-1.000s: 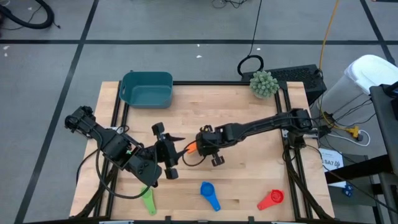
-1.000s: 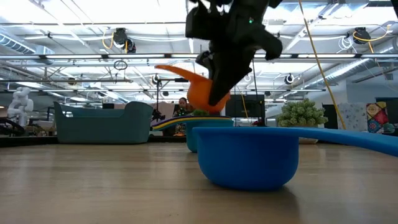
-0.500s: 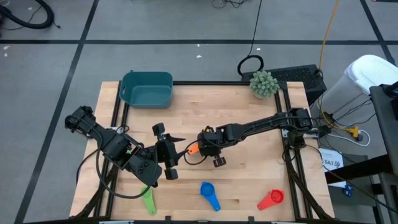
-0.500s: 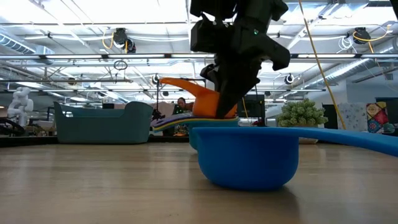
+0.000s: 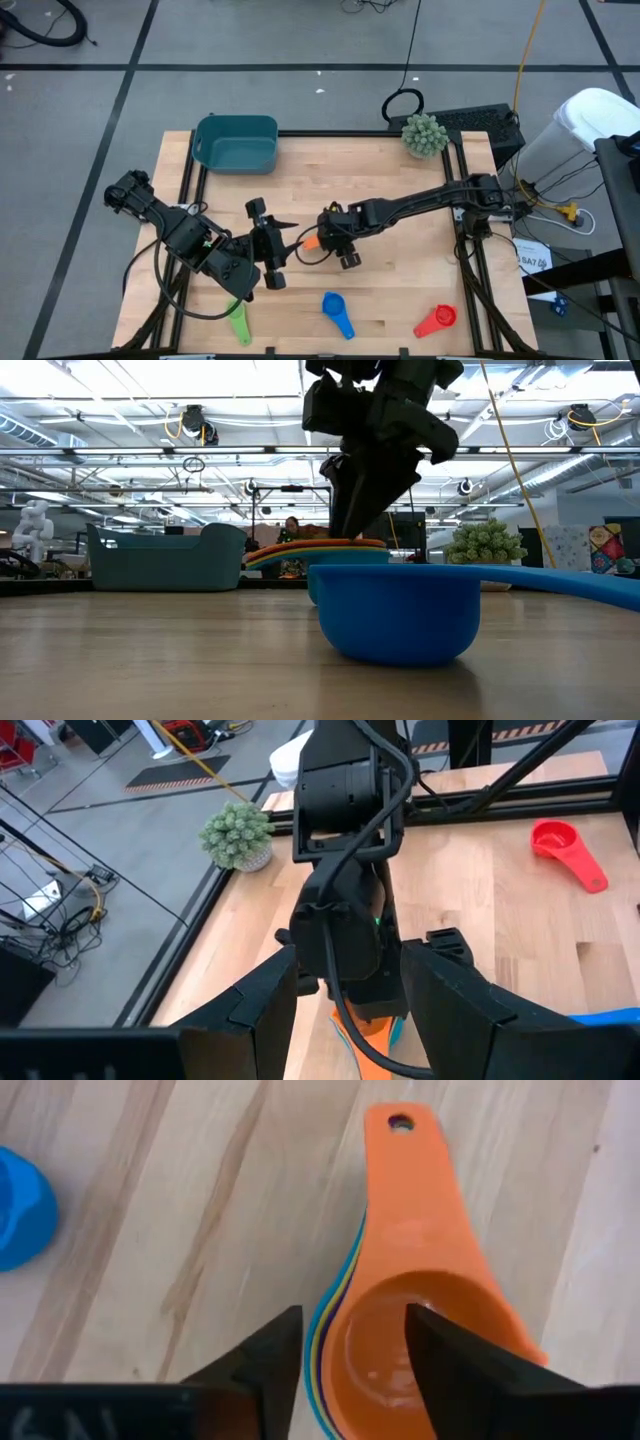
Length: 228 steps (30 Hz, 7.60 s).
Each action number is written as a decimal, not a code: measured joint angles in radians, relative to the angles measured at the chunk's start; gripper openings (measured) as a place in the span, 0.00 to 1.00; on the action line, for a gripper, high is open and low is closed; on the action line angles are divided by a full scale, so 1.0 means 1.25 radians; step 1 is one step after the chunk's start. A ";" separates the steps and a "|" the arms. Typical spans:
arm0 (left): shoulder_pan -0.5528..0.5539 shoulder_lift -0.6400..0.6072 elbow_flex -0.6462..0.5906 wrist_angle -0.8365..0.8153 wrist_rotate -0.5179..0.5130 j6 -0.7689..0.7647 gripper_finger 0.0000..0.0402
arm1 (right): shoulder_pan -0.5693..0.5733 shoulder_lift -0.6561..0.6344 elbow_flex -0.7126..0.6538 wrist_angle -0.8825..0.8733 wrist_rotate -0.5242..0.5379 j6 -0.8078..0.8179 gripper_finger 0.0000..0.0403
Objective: Nest measuring cups in basket
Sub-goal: Stack the blue measuring cup on top of the orange measuring cup
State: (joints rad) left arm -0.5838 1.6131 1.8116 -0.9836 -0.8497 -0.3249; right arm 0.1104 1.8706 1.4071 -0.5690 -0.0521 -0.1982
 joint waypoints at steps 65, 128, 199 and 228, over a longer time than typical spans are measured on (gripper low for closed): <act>0.066 0.411 0.009 0.045 0.551 0.389 0.45 | 0.280 -0.613 -0.435 -0.173 0.147 0.683 0.47; 0.037 0.485 0.008 0.237 0.613 0.274 0.50 | 0.284 -0.613 -0.435 -0.071 0.144 0.631 0.47; 0.104 0.546 0.220 0.096 0.536 0.614 0.02 | 0.273 -0.421 -0.542 0.552 0.058 0.903 0.44; 0.112 0.547 0.219 0.125 0.564 0.614 0.12 | 0.250 -0.351 -0.543 0.638 0.008 0.775 0.00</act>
State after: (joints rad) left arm -0.4442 2.2971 2.0850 -0.8272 -0.1448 0.4427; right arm 0.4229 1.4319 0.7288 0.2291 -0.0416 0.7700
